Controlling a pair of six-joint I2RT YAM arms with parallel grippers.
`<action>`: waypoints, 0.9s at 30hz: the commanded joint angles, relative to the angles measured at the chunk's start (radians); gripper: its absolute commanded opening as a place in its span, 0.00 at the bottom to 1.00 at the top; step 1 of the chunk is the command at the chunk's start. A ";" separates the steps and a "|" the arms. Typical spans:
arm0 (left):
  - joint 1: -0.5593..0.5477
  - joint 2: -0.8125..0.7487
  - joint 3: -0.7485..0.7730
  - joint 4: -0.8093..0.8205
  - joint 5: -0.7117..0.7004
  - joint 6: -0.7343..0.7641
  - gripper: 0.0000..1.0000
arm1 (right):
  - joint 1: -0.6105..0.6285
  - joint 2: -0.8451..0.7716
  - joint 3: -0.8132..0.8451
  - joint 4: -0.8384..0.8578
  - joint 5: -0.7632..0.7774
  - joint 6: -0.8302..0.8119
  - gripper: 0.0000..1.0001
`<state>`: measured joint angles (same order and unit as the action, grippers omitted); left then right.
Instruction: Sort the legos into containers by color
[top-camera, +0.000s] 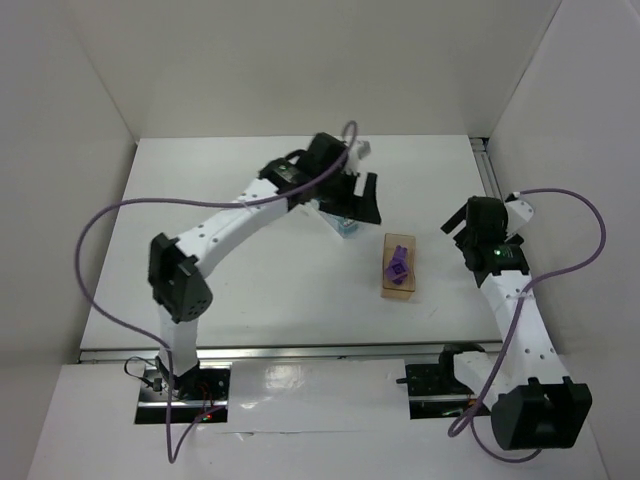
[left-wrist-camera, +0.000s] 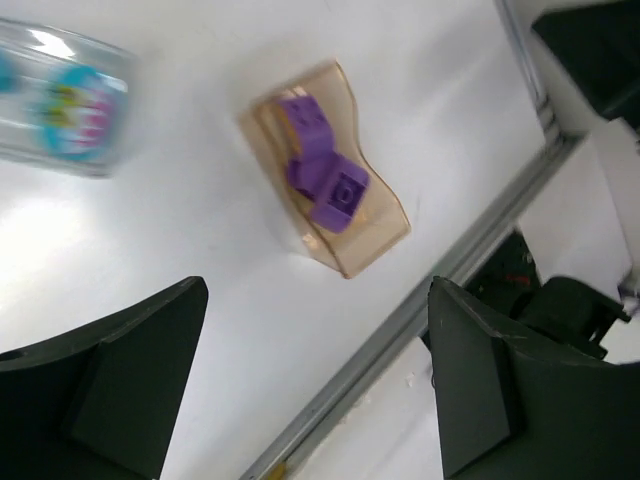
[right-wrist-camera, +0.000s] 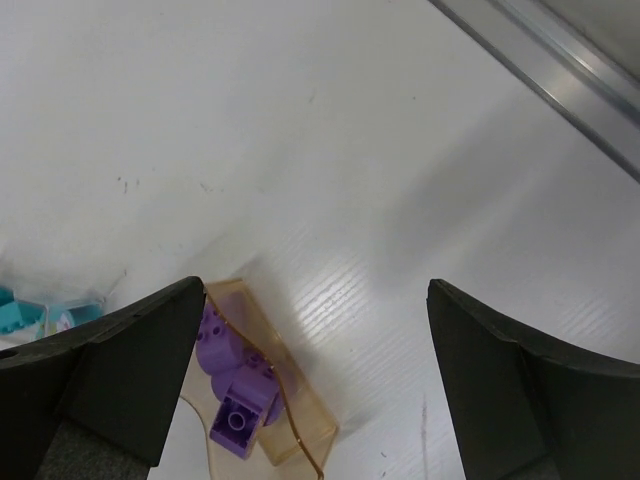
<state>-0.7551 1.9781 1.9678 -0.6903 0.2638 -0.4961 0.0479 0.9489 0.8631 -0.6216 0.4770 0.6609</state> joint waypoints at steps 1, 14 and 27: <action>0.095 -0.185 -0.059 -0.043 -0.142 0.037 0.94 | -0.142 0.028 0.013 0.059 -0.240 -0.023 1.00; 0.442 -0.547 -0.383 0.038 -0.143 -0.010 0.98 | -0.140 0.047 -0.038 0.149 -0.328 -0.007 1.00; 0.510 -0.576 -0.483 0.086 -0.023 -0.029 0.98 | 0.219 0.187 -0.113 0.373 -0.426 -0.136 1.00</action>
<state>-0.2527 1.4307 1.4830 -0.6498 0.2047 -0.5053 0.2478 1.0962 0.7589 -0.3538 0.0746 0.5659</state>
